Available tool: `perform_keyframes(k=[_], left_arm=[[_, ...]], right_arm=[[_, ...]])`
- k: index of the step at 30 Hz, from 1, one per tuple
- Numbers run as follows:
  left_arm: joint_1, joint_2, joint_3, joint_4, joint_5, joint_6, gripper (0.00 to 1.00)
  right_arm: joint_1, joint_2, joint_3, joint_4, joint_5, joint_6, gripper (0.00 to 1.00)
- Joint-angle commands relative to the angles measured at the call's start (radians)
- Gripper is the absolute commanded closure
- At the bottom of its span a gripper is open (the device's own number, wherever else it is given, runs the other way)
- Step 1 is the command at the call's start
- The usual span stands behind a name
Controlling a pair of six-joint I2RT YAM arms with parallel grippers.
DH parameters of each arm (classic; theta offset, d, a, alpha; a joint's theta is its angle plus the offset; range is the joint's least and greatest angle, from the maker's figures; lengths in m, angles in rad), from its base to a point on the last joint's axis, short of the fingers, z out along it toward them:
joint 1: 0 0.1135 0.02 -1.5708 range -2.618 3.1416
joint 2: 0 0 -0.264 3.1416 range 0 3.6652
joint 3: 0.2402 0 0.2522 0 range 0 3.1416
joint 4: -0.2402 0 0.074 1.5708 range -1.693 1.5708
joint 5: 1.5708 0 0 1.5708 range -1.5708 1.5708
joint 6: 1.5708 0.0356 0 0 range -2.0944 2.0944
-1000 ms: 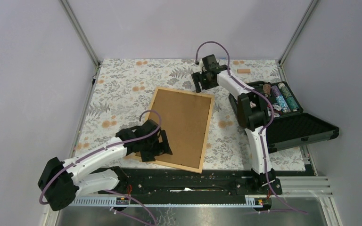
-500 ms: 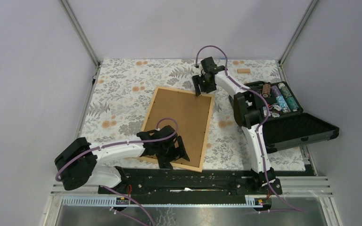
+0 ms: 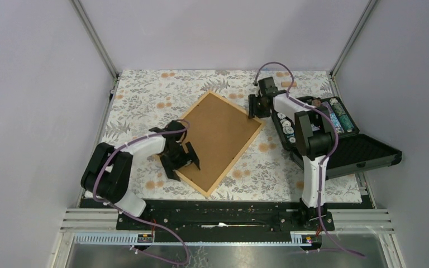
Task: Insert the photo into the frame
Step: Install the photo frame at the center of the board.
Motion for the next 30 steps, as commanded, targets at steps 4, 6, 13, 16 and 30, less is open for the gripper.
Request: perform_keyframes(k=[4,6,13,16,30], left_arm=[[0.210,0.087,0.203,0.112,-0.125,0.313,0.01],[0.243,0.132,0.239,0.098,-0.131,0.330,0.02],[0.283,0.231,0.293,0.118,-0.107,0.304,0.02],[0.298,0.252,0.333,0.076,-0.123,0.354,0.02],[0.345,0.276,0.339,0.066,-0.141,0.437,0.02]], right_arm=[[0.084,-0.234,-0.449,0.001,-0.371,0.183,0.48],[0.115,-0.318,-0.545,0.031,-0.392,0.222,0.48],[0.281,-0.597,-0.715,0.048,-0.404,0.397,0.43],[0.278,-0.742,-0.744,-0.018,-0.337,0.437,0.32],[0.082,-0.621,-0.496,-0.515,-0.200,0.160,0.46]])
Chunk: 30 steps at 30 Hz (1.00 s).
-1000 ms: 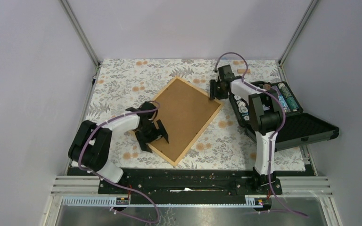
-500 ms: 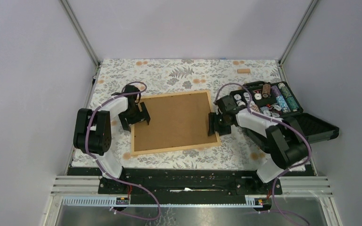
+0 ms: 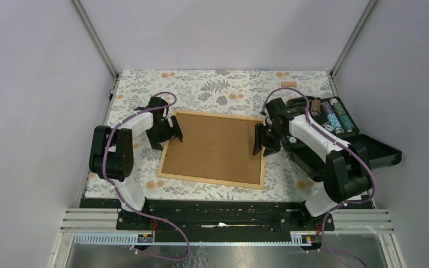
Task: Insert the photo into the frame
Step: Install the photo frame at the center of the board.
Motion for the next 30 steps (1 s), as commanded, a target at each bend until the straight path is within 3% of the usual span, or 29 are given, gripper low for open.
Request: perform_keyframes(k=[1,6,10,17,30], left_arm=[[0.021,0.028,0.016,0.039,0.043,0.019,0.02],[0.030,0.031,0.007,0.053,0.065,0.027,0.02],[0.034,0.042,-0.003,0.067,0.086,0.027,0.02],[0.043,0.041,-0.028,0.096,0.129,0.019,0.02],[0.053,0.031,-0.039,0.111,0.167,0.014,0.02]], right_arm=[[0.004,0.014,0.003,-0.168,-0.005,-0.049,0.46],[0.005,0.003,-0.094,-0.164,-0.029,-0.049,0.51],[0.006,0.033,-0.107,-0.143,0.079,-0.049,0.59],[0.006,0.104,-0.131,-0.036,0.047,-0.001,0.71],[0.007,0.151,-0.168,0.006,0.061,0.045,0.76]])
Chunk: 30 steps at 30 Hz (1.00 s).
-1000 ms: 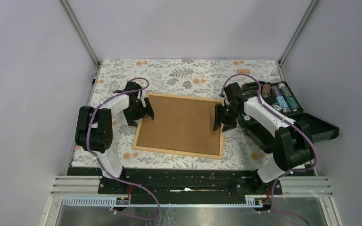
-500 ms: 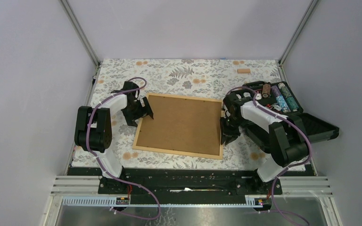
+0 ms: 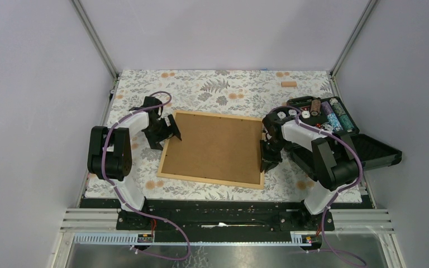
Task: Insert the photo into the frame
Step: Install the photo frame at the center of the board.
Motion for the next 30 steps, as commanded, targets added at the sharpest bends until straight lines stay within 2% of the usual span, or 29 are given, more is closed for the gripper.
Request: perform_keyframes(k=[1,7,15,19,30], left_arm=[[-0.004,0.026,-0.034,0.095,0.058,0.006,0.02],[-0.004,0.023,-0.042,0.104,0.073,0.001,0.02],[-0.004,0.008,-0.087,0.125,0.096,-0.021,0.02],[-0.006,-0.006,-0.108,0.138,0.114,-0.035,0.02],[-0.008,-0.012,-0.111,0.146,0.119,-0.035,0.03]], right_arm=[[0.006,-0.004,-0.036,0.019,0.022,0.027,0.76],[0.009,-0.006,-0.074,0.062,0.027,0.059,0.78],[0.047,-0.043,-0.204,0.252,0.116,0.254,0.78],[0.081,-0.023,-0.218,0.305,0.166,0.316,0.79],[0.092,0.028,-0.205,0.362,0.202,0.331,0.79]])
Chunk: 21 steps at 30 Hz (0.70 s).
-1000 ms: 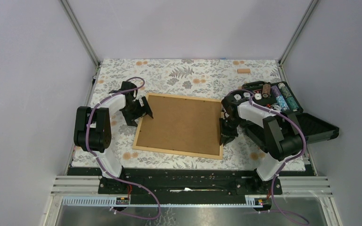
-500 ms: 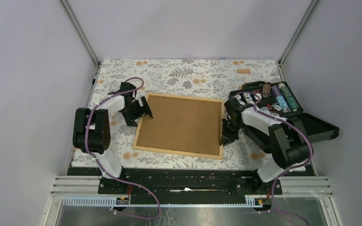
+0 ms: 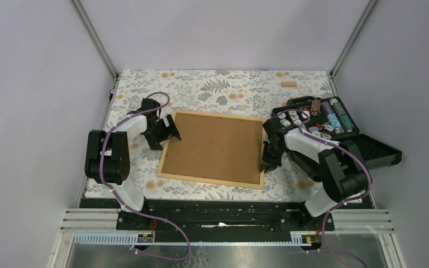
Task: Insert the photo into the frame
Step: Install the photo frame at the center of the board.
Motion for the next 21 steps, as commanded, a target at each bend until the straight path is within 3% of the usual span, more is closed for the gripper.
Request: perform_keyframes(k=[1,21], left_arm=[[-0.019,0.039,-0.046,0.075,0.096,-0.025,0.03],[-0.032,0.060,-0.053,0.089,0.135,-0.028,0.03]], right_arm=[[0.052,0.142,-0.068,0.236,0.104,0.066,0.79],[0.068,0.257,-0.049,0.376,0.051,0.004,0.79]])
